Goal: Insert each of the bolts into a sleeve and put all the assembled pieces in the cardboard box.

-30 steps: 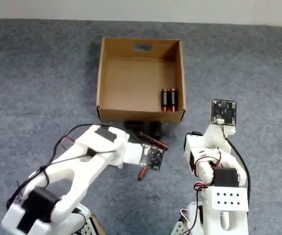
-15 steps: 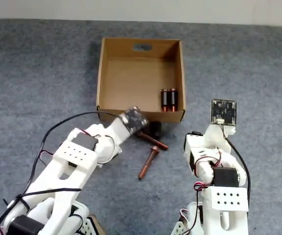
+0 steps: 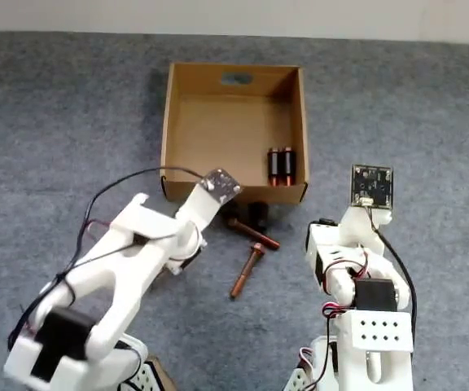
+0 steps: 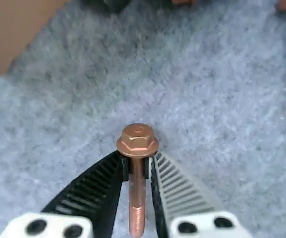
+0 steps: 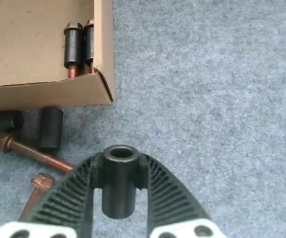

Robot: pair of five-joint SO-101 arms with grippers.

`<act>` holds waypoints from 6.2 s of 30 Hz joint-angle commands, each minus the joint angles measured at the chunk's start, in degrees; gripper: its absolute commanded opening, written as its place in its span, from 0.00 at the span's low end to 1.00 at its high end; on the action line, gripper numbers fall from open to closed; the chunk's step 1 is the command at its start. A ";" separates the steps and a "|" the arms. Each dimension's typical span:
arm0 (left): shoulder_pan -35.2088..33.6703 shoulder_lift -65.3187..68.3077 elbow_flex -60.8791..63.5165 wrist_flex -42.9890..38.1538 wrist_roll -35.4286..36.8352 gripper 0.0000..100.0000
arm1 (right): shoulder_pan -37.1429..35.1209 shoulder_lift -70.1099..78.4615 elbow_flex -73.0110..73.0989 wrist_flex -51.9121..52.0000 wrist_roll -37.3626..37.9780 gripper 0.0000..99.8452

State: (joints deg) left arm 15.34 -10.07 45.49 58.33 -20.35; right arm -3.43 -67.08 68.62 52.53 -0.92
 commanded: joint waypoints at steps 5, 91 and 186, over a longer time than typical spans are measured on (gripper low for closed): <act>-0.22 5.32 -5.23 1.05 0.26 0.08 | 0.48 -1.10 -0.31 -0.92 -0.70 0.01; 14.29 -51.30 6.46 -35.69 23.56 0.01 | -25.98 -37.85 28.44 -40.04 2.99 0.01; 15.34 -51.56 5.67 -33.76 23.65 0.01 | -25.89 -37.85 28.44 -40.04 2.99 0.01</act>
State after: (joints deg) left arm 31.60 -61.23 50.95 24.48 3.47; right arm -29.27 -104.18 95.69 13.49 2.68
